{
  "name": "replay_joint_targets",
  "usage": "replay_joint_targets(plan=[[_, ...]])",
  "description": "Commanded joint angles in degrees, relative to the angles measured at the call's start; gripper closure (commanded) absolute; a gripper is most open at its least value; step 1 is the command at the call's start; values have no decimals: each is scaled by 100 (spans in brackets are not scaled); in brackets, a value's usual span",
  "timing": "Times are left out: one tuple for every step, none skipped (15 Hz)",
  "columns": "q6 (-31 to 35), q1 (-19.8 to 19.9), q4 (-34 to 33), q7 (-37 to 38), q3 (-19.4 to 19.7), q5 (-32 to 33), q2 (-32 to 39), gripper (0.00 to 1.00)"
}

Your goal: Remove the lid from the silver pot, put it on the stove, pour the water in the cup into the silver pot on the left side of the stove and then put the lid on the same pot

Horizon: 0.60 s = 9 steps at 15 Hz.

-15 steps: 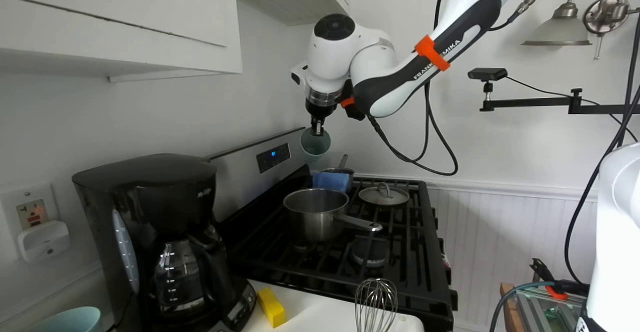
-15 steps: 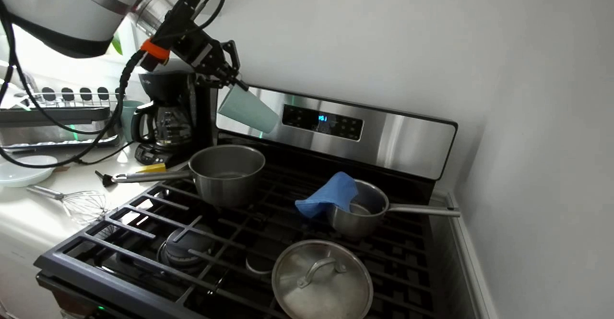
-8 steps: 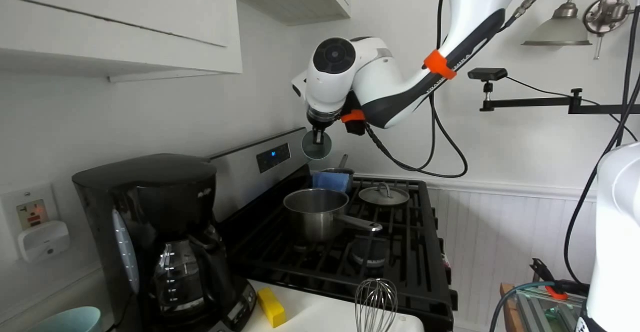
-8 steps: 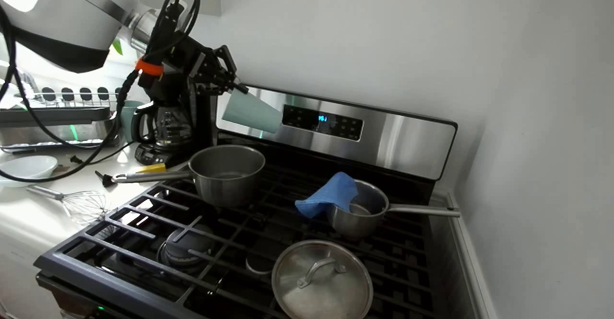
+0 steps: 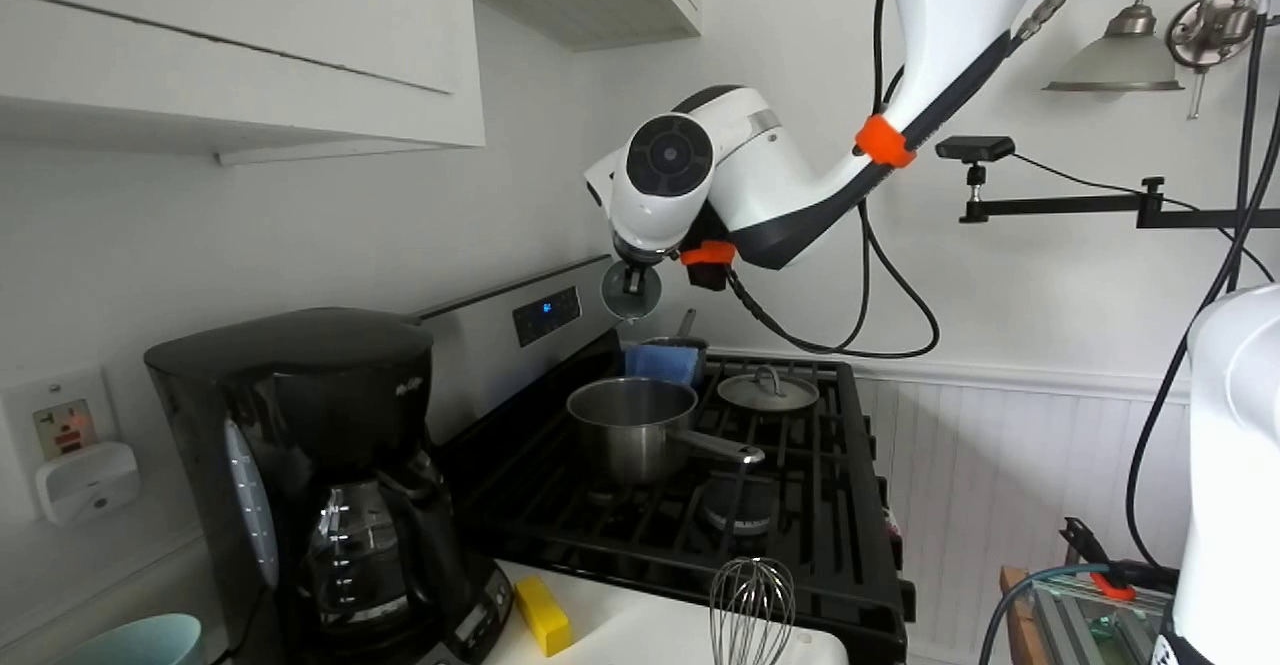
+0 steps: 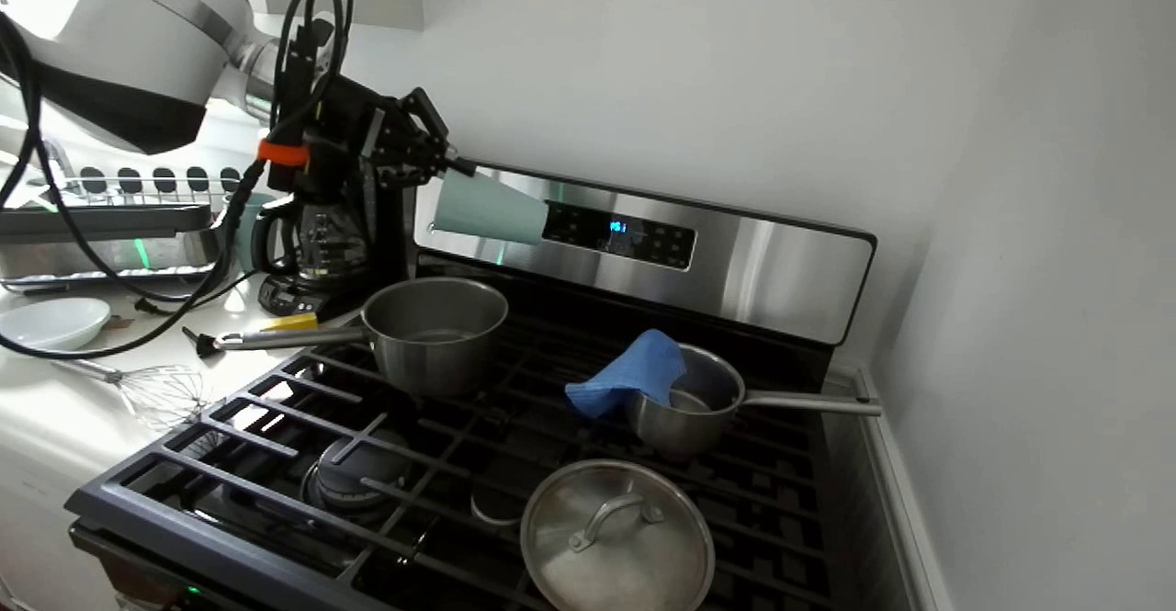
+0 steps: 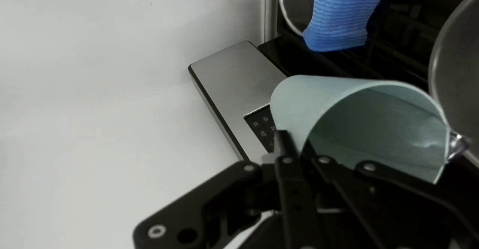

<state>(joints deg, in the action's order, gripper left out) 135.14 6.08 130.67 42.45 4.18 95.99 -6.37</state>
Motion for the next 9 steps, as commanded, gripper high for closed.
replay_joint_targets(plan=[[-247, -134, 65, 636, -18, 507, -21, 99], [-289, -155, 69, 747, -21, 597, -17, 99], [-339, -173, 74, 842, -24, 686, -12, 99], [-379, -193, 77, 900, -24, 747, -11, 99], [-409, -204, 86, 924, -20, 773, -7, 99], [-438, -213, 92, 946, -20, 785, -2, 99], [-468, -218, 96, 962, -18, 816, 6, 99], [-492, -225, 102, 975, -16, 852, 8, 99], [-508, -228, 112, 994, -14, 888, 7, 99]])
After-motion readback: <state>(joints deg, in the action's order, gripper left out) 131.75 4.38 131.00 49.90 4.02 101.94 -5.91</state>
